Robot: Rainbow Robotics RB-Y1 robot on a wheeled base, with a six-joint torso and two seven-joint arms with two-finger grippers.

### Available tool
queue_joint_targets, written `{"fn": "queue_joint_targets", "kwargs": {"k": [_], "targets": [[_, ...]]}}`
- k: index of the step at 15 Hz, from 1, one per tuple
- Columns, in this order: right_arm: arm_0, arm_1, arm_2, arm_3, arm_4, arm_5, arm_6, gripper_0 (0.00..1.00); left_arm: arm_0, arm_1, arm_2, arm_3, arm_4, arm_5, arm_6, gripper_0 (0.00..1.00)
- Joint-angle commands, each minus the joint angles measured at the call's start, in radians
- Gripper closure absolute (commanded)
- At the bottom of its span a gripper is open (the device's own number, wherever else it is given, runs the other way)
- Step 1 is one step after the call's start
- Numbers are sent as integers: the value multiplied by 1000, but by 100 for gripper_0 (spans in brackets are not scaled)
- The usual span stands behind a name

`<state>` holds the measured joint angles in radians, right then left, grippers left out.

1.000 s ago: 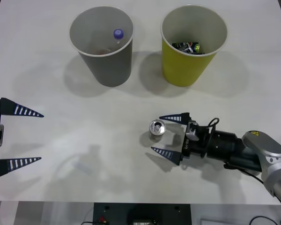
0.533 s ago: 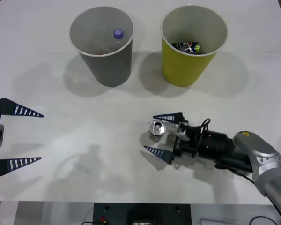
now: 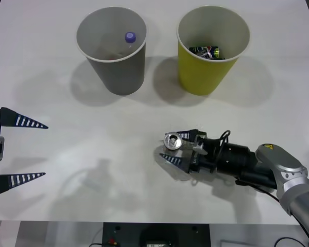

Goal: Put the can into the green bin and the plastic bottle into the gray bin

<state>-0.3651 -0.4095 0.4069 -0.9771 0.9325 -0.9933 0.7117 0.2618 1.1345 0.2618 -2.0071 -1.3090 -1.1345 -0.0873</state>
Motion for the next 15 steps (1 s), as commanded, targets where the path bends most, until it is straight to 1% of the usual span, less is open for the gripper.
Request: {"fn": "queue_joint_targets", "kwargs": {"k": [1, 5, 9, 11, 12, 15], "targets": [[0, 0, 1, 0, 0, -1, 0, 100, 0, 0, 0, 0, 0, 0, 0, 0], [-2, 0, 1, -9, -3, 1, -9, 100, 0, 0, 0, 0, 0, 0, 0, 0], [3, -17, 1, -32, -29, -1, -37, 100, 0, 0, 0, 0, 0, 0, 0, 0], [12, -45, 1, -75, -26, 5, -113, 100, 0, 0, 0, 0, 0, 0, 0, 0], [29, -71, 1, -130, -9, 19, -164, 100, 0, 0, 0, 0, 0, 0, 0, 0], [101, -157, 1, -342, 74, 116, -364, 100, 0, 0, 0, 0, 0, 0, 0, 0]]}}
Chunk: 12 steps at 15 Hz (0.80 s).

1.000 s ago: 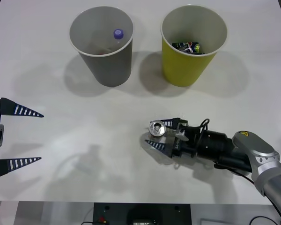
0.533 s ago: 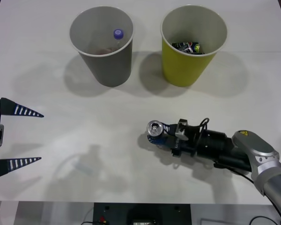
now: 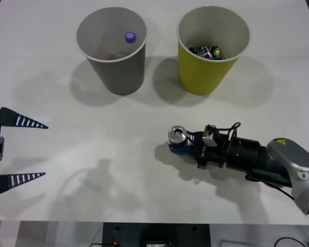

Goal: Put the can into the green bin and the plastic bottle into the gray bin

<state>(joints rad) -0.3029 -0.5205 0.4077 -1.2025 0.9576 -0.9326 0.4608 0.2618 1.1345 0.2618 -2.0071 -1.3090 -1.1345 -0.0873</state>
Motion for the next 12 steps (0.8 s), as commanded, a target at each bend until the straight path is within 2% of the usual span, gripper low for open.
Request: {"fn": "queue_joint_targets", "kwargs": {"k": [1, 3, 6, 10, 12], "targets": [[59, -75, 0, -189, 89, 90, -203, 100, 0, 0, 0, 0, 0, 0, 0, 0], [93, -125, -1, -315, 184, 152, -413, 100, 0, 0, 0, 0, 0, 0, 0, 0], [137, -188, -27, -491, 385, 224, -745, 100, 0, 0, 0, 0, 0, 0, 0, 0], [159, -228, -79, -641, 675, 212, -1166, 100, 0, 0, 0, 0, 0, 0, 0, 0], [159, -230, -138, -715, 820, 110, -1387, 100, 0, 0, 0, 0, 0, 0, 0, 0]]}}
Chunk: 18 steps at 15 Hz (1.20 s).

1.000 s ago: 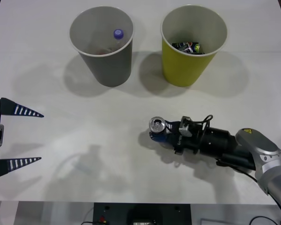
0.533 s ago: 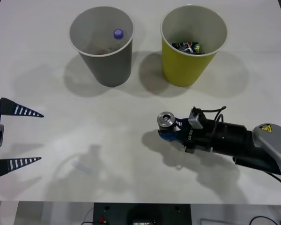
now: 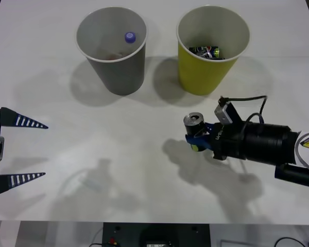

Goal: Put the can into the green bin and the plastic bottle into the gray bin

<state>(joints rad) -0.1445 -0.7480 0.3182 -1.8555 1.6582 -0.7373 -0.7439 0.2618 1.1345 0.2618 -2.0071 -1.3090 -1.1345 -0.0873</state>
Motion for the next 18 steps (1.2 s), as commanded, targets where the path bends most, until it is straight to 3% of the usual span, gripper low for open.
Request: {"fn": "queue_joint_targets", "kwargs": {"k": [1, 5, 11, 14, 18], "targets": [[0, -2, -77, -103, 172, -145, -285, 100, 0, 0, 0, 0, 0, 0, 0, 0], [-10, 1, -194, -315, 339, -369, -710, 100, 0, 0, 0, 0, 0, 0, 0, 0], [-95, -2, -338, -347, 331, -445, -738, 100, 0, 0, 0, 0, 0, 0, 0, 0], [-201, -28, -390, -347, 333, -556, -738, 100, 0, 0, 0, 0, 0, 0, 0, 0], [-356, -85, -387, -298, 347, -660, -739, 100, 0, 0, 0, 0, 0, 0, 0, 0]]}}
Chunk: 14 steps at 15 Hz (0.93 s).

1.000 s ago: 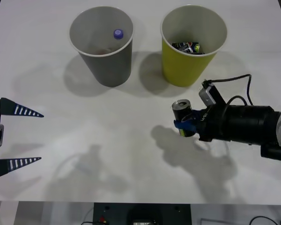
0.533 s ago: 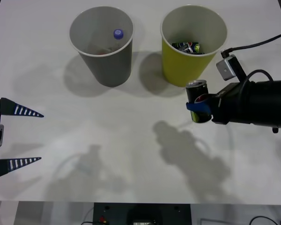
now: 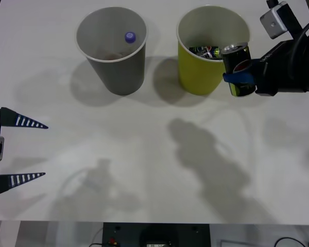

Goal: Put the can into the green bin and the plastic bottle into the gray bin

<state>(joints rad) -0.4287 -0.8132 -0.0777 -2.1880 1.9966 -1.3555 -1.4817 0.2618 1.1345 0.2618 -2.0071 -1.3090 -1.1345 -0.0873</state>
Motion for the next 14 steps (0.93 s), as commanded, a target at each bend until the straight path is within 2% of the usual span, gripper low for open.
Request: {"fn": "queue_joint_targets", "kwargs": {"k": [1, 4, 9, 12, 14], "targets": [[-114, -29, 21, 63, 11, -65, -2, 100, 0, 0, 0, 0, 0, 0, 0, 0], [-283, -78, 130, 205, 5, -79, 0, 100, 0, 0, 0, 0, 0, 0, 0, 0], [-575, -86, 349, 490, 2, -80, 0, 100, 0, 0, 0, 0, 0, 0, 0, 0], [-757, -37, 496, 700, 14, -80, 1, 100, 0, 0, 0, 0, 0, 0, 0, 0], [-843, 20, 562, 830, 47, -80, 20, 100, 0, 0, 0, 0, 0, 0, 0, 0]]}}
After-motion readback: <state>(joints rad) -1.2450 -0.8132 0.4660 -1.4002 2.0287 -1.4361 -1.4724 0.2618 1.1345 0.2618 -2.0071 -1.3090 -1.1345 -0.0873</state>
